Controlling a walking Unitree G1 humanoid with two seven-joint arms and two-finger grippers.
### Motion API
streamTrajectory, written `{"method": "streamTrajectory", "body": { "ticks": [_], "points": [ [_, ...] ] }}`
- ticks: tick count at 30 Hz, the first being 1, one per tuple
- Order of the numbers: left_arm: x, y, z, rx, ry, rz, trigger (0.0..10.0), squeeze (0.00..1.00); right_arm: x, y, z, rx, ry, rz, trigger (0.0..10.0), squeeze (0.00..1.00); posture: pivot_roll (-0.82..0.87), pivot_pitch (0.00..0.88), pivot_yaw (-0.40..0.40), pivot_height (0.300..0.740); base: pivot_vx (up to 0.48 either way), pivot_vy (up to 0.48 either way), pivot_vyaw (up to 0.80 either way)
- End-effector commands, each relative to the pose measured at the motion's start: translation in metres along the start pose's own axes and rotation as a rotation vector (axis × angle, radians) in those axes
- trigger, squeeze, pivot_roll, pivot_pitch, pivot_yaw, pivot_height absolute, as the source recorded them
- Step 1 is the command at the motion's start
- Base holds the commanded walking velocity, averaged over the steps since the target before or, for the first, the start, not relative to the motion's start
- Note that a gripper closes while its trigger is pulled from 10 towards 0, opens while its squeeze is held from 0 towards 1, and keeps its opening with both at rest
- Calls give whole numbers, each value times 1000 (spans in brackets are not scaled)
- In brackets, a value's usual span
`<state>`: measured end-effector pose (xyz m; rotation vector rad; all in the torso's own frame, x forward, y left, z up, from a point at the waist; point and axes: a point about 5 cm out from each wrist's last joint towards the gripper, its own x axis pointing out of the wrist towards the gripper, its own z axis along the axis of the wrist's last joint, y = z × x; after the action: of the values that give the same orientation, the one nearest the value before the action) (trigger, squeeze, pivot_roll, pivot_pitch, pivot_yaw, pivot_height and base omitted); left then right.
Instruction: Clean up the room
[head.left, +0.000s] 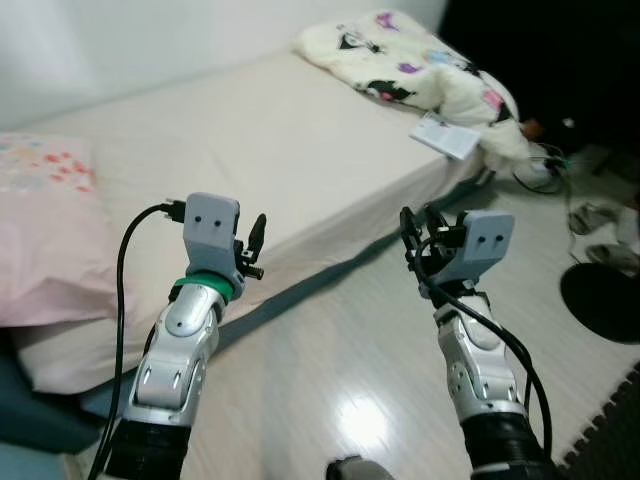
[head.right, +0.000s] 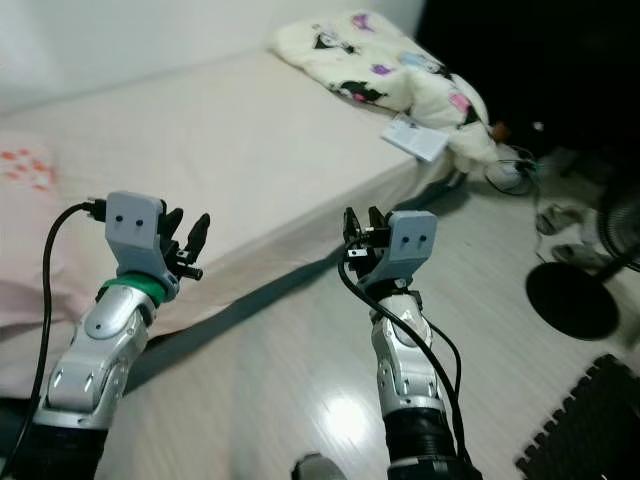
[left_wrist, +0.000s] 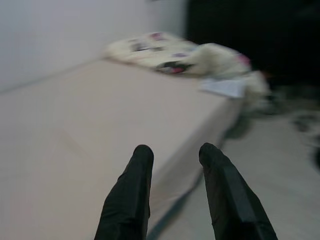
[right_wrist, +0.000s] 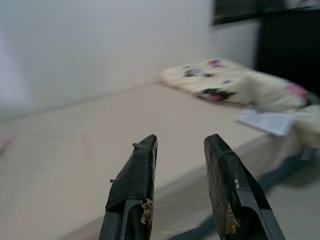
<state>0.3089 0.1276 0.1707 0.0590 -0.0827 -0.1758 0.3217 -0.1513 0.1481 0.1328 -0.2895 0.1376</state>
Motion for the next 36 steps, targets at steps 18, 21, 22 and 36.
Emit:
{"method": "streamTrajectory", "body": {
  "ticks": [18,21,22,36],
  "points": [
    [-1,-3,-2,-22,15,3,10000,0,0,-1,-2,8,9,-2,10000,0,-77,0,28,705,0,0,-800],
    [0,-2,-2,-21,17,12,10000,0,0,-1,-2,9,10,1,10000,0,-75,0,26,705,0,0,-800],
    [0,-1,-2,-21,18,14,10000,0,1,0,-2,9,10,2,10000,0,-75,0,26,705,0,0,-800],
    [1,-1,-1,-22,15,23,10000,0,1,0,-2,8,11,6,10000,0,-76,0,23,705,0,0,-800]
  ]
}}
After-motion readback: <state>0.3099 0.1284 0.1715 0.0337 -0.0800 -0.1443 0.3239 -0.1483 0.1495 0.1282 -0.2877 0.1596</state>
